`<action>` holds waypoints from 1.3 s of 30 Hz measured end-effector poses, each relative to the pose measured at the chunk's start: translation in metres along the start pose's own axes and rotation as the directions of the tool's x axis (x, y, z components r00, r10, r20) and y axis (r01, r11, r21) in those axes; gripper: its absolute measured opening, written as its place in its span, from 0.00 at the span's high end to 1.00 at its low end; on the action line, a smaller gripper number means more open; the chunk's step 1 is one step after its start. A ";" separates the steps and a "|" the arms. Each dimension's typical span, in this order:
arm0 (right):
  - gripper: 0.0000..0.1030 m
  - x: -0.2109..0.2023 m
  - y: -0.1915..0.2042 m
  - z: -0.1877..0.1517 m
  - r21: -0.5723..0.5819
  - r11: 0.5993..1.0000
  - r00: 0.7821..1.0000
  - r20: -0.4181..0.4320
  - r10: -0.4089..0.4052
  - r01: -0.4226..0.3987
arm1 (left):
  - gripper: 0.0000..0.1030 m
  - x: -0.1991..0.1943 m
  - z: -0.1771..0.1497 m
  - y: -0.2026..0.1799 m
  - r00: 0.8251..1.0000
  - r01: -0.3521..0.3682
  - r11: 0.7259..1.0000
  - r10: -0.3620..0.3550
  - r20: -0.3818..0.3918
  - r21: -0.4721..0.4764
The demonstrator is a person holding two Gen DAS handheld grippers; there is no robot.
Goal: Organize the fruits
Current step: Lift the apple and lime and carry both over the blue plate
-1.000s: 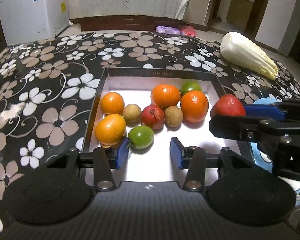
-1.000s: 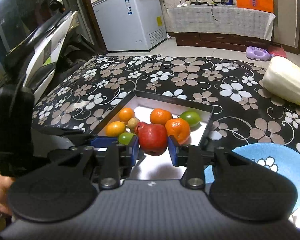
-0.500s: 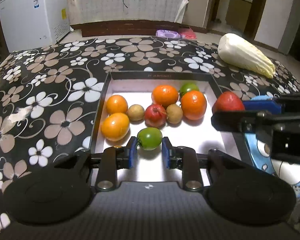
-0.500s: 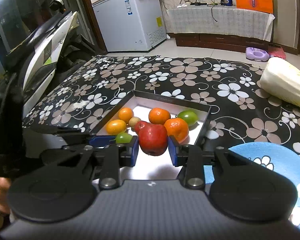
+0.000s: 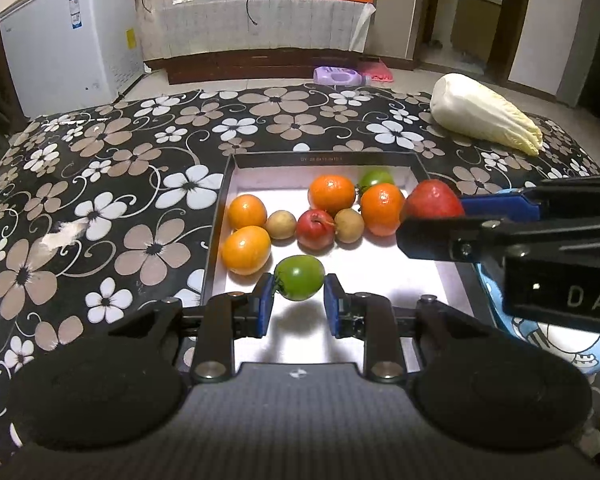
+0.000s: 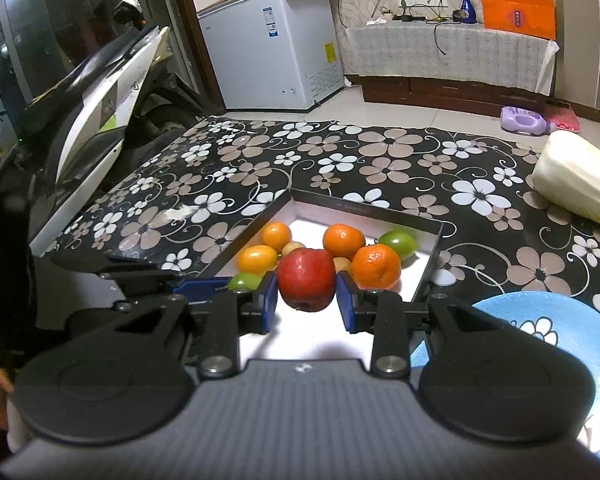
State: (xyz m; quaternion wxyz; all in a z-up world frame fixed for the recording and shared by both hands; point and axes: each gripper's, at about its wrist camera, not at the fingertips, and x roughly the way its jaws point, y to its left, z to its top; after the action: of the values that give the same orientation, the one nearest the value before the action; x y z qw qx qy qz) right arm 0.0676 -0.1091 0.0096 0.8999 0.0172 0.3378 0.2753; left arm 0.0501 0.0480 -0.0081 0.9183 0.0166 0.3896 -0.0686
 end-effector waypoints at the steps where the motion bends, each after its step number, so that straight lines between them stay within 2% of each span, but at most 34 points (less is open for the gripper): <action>1: 0.66 0.000 0.000 0.000 -0.001 1.000 1.000 0.000 0.001 -0.001 | 0.70 -0.002 0.000 0.000 1.000 0.002 1.000 -0.002 0.005 0.001; 39: 0.66 -0.009 -0.009 -0.003 0.025 1.000 1.000 0.014 -0.010 0.010 | 0.69 -0.003 0.001 -0.018 1.000 0.010 0.999 -0.010 0.009 0.031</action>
State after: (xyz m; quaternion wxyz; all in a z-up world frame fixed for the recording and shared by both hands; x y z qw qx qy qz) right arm 0.0645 -0.1216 0.0113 0.9033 0.0288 0.3350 0.2663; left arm 0.0464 0.0303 -0.0053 0.9194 0.0287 0.3842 -0.0794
